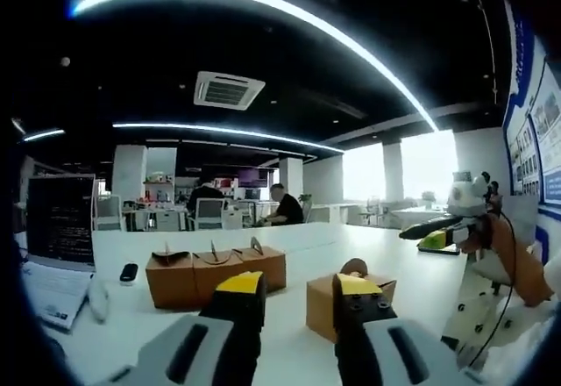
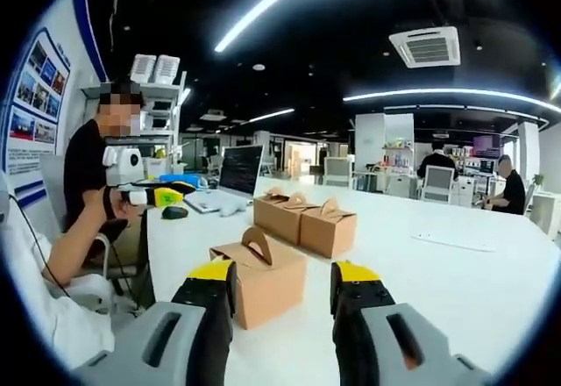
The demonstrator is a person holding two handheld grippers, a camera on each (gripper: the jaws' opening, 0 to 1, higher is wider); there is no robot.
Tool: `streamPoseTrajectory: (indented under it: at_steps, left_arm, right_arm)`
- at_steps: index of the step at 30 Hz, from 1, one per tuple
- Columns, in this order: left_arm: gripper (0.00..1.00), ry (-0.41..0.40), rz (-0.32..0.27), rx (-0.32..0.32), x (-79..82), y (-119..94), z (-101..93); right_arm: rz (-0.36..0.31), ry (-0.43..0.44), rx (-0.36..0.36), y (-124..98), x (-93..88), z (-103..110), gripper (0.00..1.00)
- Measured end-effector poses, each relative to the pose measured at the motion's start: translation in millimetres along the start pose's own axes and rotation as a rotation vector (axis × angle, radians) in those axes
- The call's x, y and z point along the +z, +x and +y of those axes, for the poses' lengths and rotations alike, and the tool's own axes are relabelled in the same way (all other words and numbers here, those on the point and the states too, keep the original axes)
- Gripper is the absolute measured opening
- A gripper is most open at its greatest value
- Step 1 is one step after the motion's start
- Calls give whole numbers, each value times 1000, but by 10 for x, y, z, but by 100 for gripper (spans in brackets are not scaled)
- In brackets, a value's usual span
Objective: Pick up one paper box from the group, open the paper box, and remove the item inside
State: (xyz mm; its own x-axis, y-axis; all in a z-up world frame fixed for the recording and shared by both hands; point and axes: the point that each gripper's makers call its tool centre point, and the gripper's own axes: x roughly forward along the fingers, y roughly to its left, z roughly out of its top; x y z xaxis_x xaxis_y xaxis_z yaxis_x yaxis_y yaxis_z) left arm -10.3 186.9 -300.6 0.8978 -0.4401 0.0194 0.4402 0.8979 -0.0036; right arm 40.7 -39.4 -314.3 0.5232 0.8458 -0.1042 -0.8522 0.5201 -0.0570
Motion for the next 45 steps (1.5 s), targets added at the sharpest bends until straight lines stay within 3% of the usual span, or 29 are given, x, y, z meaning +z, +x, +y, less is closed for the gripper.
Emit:
streamPoseTrajectory:
  at_steps: [8, 28, 38, 45]
  left_arm:
    - [31, 147, 1, -19, 82, 35, -210]
    - [29, 205, 33, -32, 161, 176, -409]
    - [29, 300, 71, -65, 101, 288, -611]
    - [27, 406, 157, -76, -70, 425, -725]
  right_arm:
    - [-2, -3, 1, -11, 8, 18, 43]
    - [-7, -2, -3, -31, 33, 20, 43]
    - [-3, -3, 3, -16, 22, 41, 43]
    - [-4, -3, 4, -18, 24, 35, 43]
